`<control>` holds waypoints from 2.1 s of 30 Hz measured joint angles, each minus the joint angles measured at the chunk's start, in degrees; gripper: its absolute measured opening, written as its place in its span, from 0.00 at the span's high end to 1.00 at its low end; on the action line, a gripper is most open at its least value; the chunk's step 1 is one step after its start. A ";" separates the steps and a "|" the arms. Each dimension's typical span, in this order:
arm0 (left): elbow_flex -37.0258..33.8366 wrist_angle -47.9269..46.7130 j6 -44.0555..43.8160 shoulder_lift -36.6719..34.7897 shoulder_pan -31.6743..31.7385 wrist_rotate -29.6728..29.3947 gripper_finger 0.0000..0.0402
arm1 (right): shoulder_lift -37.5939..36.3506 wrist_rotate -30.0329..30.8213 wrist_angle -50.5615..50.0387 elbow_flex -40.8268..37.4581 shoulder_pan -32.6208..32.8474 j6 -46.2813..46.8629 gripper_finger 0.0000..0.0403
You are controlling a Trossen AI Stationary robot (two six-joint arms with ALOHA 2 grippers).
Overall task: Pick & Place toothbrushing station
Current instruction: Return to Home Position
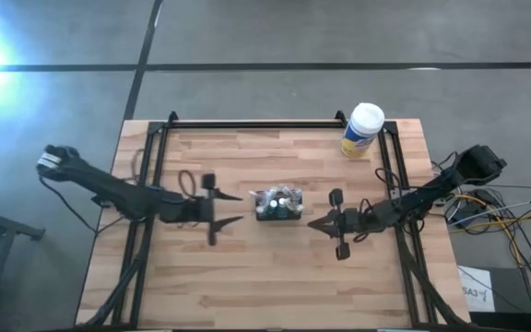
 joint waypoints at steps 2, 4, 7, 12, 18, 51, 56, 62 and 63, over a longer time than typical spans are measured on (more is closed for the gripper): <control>-0.27 -7.67 0.03 -6.14 -1.41 0.04 0.46 | -0.07 -0.22 -0.10 -0.43 0.00 0.19 0.98; -1.10 -14.28 -1.25 -11.93 -2.11 -0.09 0.53 | -0.36 -0.45 -0.02 -0.78 -0.31 0.11 0.98; -3.69 -17.83 -3.69 -19.81 -2.19 -0.47 0.72 | -1.89 -0.56 -0.09 -2.05 -2.33 0.98 0.98; -9.71 -19.50 -2.87 -30.75 -2.19 -0.50 0.97 | -7.52 -4.67 -0.10 -6.96 -8.16 4.39 0.98; -17.34 -17.79 -4.99 -40.83 -1.89 -0.20 0.99 | -16.51 -6.23 -0.08 -12.73 -13.15 7.69 0.98; -34.73 -16.70 -13.56 -59.97 10.55 18.38 1.00 | -49.45 -1.43 -29.55 -18.58 -13.25 7.03 0.98; -34.77 -17.08 -12.90 -60.00 10.55 18.81 1.00 | -56.31 -0.71 -36.17 -18.58 -13.25 5.66 0.98; -34.87 -17.18 -12.81 -59.59 10.56 20.09 1.00 | -61.76 1.71 -42.44 -18.58 -14.93 7.03 0.98; -34.89 -17.19 -12.98 -59.47 10.58 20.23 1.00 | -62.40 1.72 -43.46 -18.58 -15.40 7.19 0.98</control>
